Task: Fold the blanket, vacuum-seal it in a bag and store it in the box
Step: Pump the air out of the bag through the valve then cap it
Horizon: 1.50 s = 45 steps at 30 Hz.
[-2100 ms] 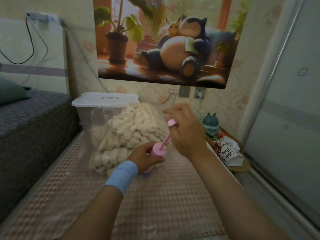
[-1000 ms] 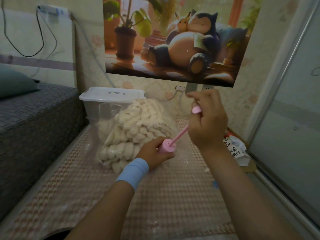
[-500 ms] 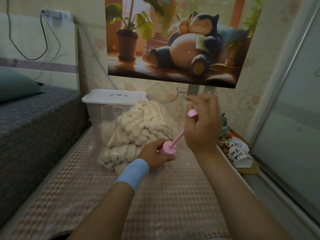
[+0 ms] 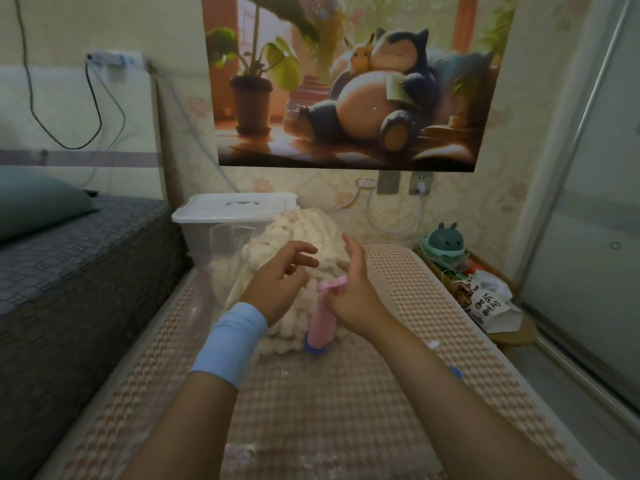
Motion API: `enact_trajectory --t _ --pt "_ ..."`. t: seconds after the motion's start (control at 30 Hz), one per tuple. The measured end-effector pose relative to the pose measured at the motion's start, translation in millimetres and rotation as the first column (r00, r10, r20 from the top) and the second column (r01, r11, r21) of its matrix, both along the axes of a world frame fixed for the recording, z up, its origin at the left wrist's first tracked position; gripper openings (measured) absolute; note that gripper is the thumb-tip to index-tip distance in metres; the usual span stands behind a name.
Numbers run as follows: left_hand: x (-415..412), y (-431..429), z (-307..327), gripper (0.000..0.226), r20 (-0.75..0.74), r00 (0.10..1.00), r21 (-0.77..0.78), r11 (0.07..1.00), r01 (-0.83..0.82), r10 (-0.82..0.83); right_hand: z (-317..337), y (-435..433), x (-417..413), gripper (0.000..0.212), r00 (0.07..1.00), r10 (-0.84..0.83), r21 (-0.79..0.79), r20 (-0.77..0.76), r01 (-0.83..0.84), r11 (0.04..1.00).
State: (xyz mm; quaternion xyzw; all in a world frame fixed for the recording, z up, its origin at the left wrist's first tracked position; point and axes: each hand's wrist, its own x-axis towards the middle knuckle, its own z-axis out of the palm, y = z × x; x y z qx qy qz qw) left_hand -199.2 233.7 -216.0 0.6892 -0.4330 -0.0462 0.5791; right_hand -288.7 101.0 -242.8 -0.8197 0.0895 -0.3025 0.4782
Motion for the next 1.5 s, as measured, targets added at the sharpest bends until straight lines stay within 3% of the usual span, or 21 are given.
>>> enact_trajectory --t 0.1,0.17,0.23,0.3,0.43,0.5,0.57,0.63,0.7,0.8,0.87,0.93,1.0,1.07,1.13,1.2,1.27,1.37,1.43,1.5 --pt "-4.0 11.0 1.8 0.031 0.228 0.971 0.15 0.983 -0.106 0.07 -8.6 7.5 12.2 0.108 0.979 0.2 0.128 -0.025 -0.195 0.972" --pt "1.8 11.6 -3.9 0.03 0.372 0.922 0.224 0.953 -0.204 0.109 -19.9 15.5 22.7 0.101 0.977 0.214 0.213 -0.001 -0.209 0.954" --pt "11.7 14.8 -10.6 0.02 0.493 0.853 0.281 0.896 -0.345 0.174 -31.2 20.2 32.1 0.067 0.992 0.123 0.101 -0.021 -0.12 0.988" --pt "20.5 21.1 -15.7 0.017 0.49 0.816 0.28 0.831 -0.481 0.307 -36.5 26.8 36.1 0.023 0.99 0.044 -0.119 -0.132 -0.06 0.991" --pt "24.6 28.6 -16.6 0.039 0.475 0.789 0.449 0.664 -0.598 0.389 -41.6 41.0 40.7 0.037 0.987 -0.041 -0.353 -0.154 -0.016 0.935" --pt "22.1 26.5 -13.6 0.047 0.489 0.785 0.451 0.659 -0.601 0.381 -39.2 40.7 41.3 0.044 0.985 -0.092 -0.43 -0.144 0.022 0.903" --pt "20.8 24.0 -11.0 0.04 0.495 0.81 0.469 0.688 -0.553 0.313 -33.4 39.0 36.8 0.056 0.981 -0.05 -0.376 -0.186 -0.024 0.927" --pt "22.0 21.0 -9.7 0.022 0.45 0.863 0.506 0.731 -0.458 0.229 -35.7 33.9 34.9 0.046 0.975 0.082 -0.2 -0.205 -0.123 0.972" --pt "22.8 20.0 -0.8 0.013 0.41 0.88 0.436 0.795 -0.422 0.242 -38.6 28.1 32.5 0.033 0.965 0.146 -0.133 -0.216 -0.177 0.975" --pt "14.4 30.2 40.5 0.011 0.428 0.823 0.064 0.896 -0.439 0.373 -38.6 16.9 30.4 0.057 0.976 0.096 -0.219 -0.196 -0.14 0.966" --pt "1.7 42.8 73.6 0.01 0.517 0.695 -0.223 0.862 -0.455 0.5 -36.2 12.7 30.3 0.05 0.986 0.032 -0.217 -0.166 -0.068 0.974" --pt "-5.8 48.5 84.0 0.013 0.587 0.562 -0.354 0.81 -0.468 0.582 -36.5 10.3 31.9 0.046 0.987 0.009 -0.211 -0.158 -0.043 0.977" --pt "-2.5 42.4 66.5 0.02 0.566 0.594 -0.274 0.81 -0.518 0.571 -38.2 10.1 33.9 0.045 0.985 0.006 -0.232 -0.173 -0.047 0.972" --pt "4.5 29.6 35.2 0.03 0.503 0.742 0.027 0.85 -0.526 0.443 -39.0 11.8 35.3 0.047 0.985 -0.009 -0.258 -0.173 -0.036 0.965" --pt "6.1 20.4 14.8 0.038 0.459 0.839 0.368 0.797 -0.48 0.293 -39.4 13.5 36.9 0.048 0.987 -0.024 -0.262 -0.156 -0.018 0.965" --pt "3.8 17.7 18.4 0.038 0.565 0.787 0.467 0.69 -0.552 0.247 -39.2 14.7 37.4 0.046 0.988 -0.014 -0.243 -0.151 -0.023 0.97" --pt "-3.5 20.4 37.3 0.033 0.67 0.653 0.269 0.704 -0.658 0.353 -38.8 11.7 36.8 0.045 0.988 -0.01 -0.211 -0.153 -0.023 0.977" --pt "-12.7 29.4 62.8 0.026 0.612 0.447 -0.298 0.714 -0.633 0.652 -36.9 6.5 34.8 0.043 0.985 0.007 -0.194 -0.17 -0.04 0.98" --pt "-8.1 29.2 58.6 0.024 0.559 0.443 -0.45 0.705 -0.548 0.701 -36.2 6.2 35.0 0.043 0.984 0.015 -0.207 -0.18 -0.053 0.977" --pt "-2.4 21.3 36.1 0.02 0.555 0.584 -0.287 0.795 -0.535 0.593 -35.9 8.4 35.6 0.043 0.98 0.01 -0.222 -0.197 -0.054 0.974"
